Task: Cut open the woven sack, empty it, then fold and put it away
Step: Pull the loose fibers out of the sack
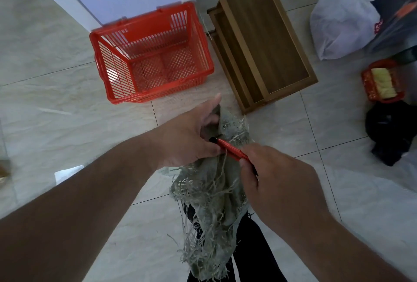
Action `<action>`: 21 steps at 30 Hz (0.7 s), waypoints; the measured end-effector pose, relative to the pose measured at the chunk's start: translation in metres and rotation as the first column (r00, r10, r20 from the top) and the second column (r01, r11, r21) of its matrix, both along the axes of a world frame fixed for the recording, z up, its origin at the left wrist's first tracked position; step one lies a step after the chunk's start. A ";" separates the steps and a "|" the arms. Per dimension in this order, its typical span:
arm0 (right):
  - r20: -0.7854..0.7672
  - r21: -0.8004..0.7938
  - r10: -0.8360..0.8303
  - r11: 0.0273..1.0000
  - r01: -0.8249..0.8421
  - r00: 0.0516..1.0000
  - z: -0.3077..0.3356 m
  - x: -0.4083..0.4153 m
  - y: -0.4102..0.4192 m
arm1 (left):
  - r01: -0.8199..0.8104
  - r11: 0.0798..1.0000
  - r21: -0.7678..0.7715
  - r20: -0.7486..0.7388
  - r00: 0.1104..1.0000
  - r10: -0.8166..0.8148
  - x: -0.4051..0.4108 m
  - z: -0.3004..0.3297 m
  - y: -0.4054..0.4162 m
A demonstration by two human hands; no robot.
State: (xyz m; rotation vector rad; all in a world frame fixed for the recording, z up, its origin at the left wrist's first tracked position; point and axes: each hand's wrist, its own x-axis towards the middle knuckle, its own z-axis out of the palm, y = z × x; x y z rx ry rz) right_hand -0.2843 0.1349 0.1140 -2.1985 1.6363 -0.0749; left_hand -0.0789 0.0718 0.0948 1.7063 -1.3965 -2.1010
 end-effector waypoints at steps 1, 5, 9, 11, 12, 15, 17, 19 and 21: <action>-0.004 0.015 -0.008 1.000 0.008 1.000 -0.001 -0.001 0.002 | 0.027 0.999 -0.032 0.023 0.999 -0.026 -0.001 0.000 0.000; 0.066 0.190 -0.201 0.964 0.185 0.977 -0.007 -0.017 0.022 | 0.042 0.996 -0.076 0.074 0.997 -0.036 0.002 -0.002 -0.003; 0.301 0.717 -0.865 0.483 0.503 0.401 -0.021 -0.011 0.024 | -0.010 0.998 -0.058 0.042 0.999 0.012 0.005 -0.005 -0.003; 0.298 0.730 -0.852 0.494 0.472 0.431 -0.032 0.010 0.019 | -0.061 0.998 -0.036 -0.006 0.998 0.061 0.002 -0.008 -0.001; 0.312 0.726 -0.838 0.515 0.457 0.449 -0.039 0.020 0.016 | -0.087 0.996 -0.029 -0.017 0.996 0.086 0.000 -0.008 0.000; 0.313 0.653 -0.836 0.533 0.538 0.450 -0.065 0.038 0.006 | -0.150 0.988 -0.036 -0.007 0.989 0.150 -0.003 -0.013 0.003; 0.321 0.643 -0.875 0.482 0.595 0.363 -0.075 0.038 -0.002 | -0.178 0.983 -0.036 0.014 0.984 0.178 -0.004 -0.016 0.007; 0.345 0.643 -0.889 0.458 0.613 0.302 -0.073 0.032 -0.010 | -0.126 0.989 -0.079 0.089 0.987 0.133 -0.006 -0.017 0.013; 0.367 0.609 -0.861 0.508 0.609 0.352 -0.064 0.024 -0.020 | -0.074 0.987 -0.141 0.134 0.987 0.093 -0.009 -0.017 0.017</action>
